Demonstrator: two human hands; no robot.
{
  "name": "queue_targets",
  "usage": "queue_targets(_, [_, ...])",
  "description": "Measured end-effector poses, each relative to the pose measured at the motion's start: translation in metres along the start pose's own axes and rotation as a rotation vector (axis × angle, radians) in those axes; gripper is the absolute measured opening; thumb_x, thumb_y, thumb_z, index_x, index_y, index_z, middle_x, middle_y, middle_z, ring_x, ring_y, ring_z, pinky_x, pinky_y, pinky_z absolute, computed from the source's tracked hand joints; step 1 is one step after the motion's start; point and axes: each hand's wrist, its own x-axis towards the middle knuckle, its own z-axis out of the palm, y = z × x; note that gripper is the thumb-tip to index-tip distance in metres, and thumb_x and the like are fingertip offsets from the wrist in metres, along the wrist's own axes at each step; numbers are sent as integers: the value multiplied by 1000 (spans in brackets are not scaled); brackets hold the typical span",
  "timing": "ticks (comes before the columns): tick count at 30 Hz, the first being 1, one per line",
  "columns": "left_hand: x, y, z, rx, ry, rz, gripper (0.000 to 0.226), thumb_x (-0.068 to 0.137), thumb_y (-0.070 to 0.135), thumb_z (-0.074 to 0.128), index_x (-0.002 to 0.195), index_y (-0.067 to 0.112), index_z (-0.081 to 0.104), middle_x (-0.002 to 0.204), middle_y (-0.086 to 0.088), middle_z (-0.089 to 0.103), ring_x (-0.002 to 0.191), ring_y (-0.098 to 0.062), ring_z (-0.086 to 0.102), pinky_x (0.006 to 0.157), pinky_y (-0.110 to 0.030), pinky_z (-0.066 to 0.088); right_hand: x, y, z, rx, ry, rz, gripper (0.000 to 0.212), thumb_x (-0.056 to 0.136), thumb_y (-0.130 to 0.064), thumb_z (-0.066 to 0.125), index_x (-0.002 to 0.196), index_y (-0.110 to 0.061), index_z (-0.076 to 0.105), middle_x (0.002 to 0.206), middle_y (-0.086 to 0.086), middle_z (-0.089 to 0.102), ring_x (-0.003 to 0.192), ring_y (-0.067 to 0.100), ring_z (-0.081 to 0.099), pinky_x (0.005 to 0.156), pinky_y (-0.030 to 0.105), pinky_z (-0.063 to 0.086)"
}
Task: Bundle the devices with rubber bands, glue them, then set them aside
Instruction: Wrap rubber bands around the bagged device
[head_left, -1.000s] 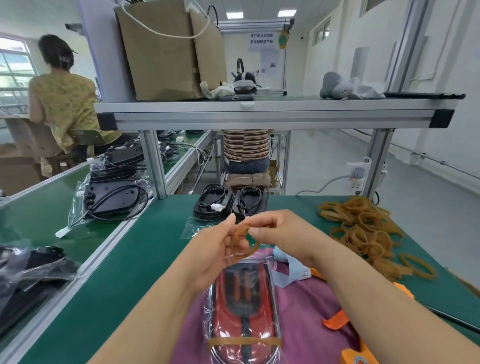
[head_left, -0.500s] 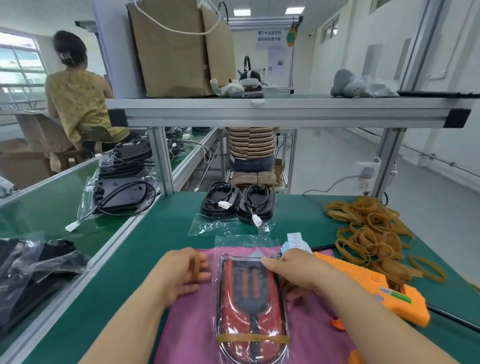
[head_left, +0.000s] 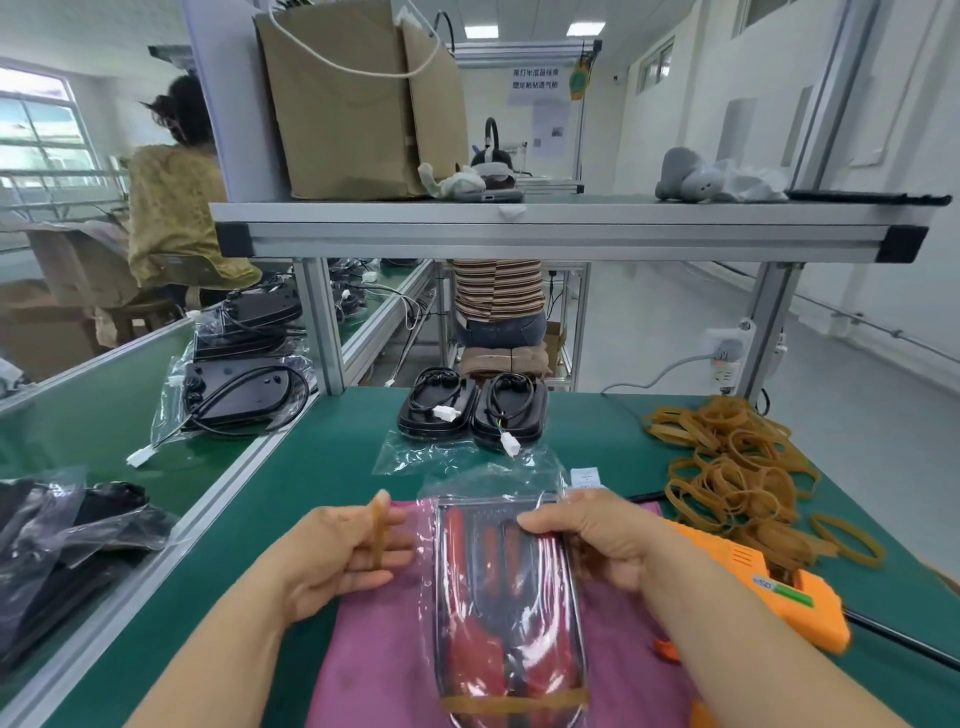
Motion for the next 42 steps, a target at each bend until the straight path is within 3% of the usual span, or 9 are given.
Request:
queue_targets(6, [-29,42,-5,10,-281,160,115,42,73,84,135,11,55,133,-6,65,120,-22,63,82,-42,59,-23,-37,0,-128,76,-303,46,71,-6,84,113,-6,63,102,21,72,84,30,65,89,52,50])
queue_targets(9, [-41,57,4,67,-334,237,123,37,74,85,142,20,49,141,6,58,127,-16,58,88,-42,57,-28,-41,5,-181,148,-406,39,68,-10,87,102,-16,68,96,12,73,82,21,67,83,41,55])
queue_targets(13, [-50,67,22,322,-297,369,103,52,78,76,141,36,47,140,20,56,126,-1,55,97,-35,48,-31,-32,12,-297,164,-464,37,67,-20,89,97,-22,69,70,-11,66,66,6,61,65,24,53])
queue_targets(16, [-47,68,31,446,-209,445,94,70,56,70,152,27,35,153,14,41,135,-2,45,103,-26,45,-31,-28,14,-326,167,-501,34,69,-20,88,97,-23,68,62,-19,63,57,-4,57,55,12,45])
queue_targets(19, [-47,70,36,486,-240,475,104,62,52,75,153,23,34,155,14,39,138,-1,41,117,-33,36,-35,-27,11,-330,146,-495,35,71,-17,87,100,-22,68,72,-14,70,65,-2,62,60,13,47])
queue_targets(29, [-45,77,44,700,-347,422,92,67,45,80,149,38,38,139,21,57,126,3,53,112,-31,40,-48,-30,7,-406,28,-533,36,67,-19,84,100,-18,68,88,-5,75,82,4,69,67,16,52])
queue_targets(33, [-46,78,48,730,-330,448,87,72,31,83,148,38,40,123,34,61,113,13,57,95,-9,44,-64,-50,0,-668,29,-463,49,67,-35,87,111,-32,64,109,-7,70,103,7,65,93,32,53])
queue_targets(37, [-47,80,54,738,-372,497,71,75,26,80,138,44,51,125,22,65,113,3,61,100,-22,47,-81,-73,12,-796,240,-840,26,78,-39,75,102,-41,66,110,-23,57,107,-11,51,87,4,38])
queue_targets(42, [-50,83,60,790,-327,551,50,71,34,80,116,48,62,113,22,69,103,6,62,88,-22,44,-70,-75,44,-1279,174,-904,26,90,-10,57,96,-29,74,105,-8,51,106,10,44,96,33,39])
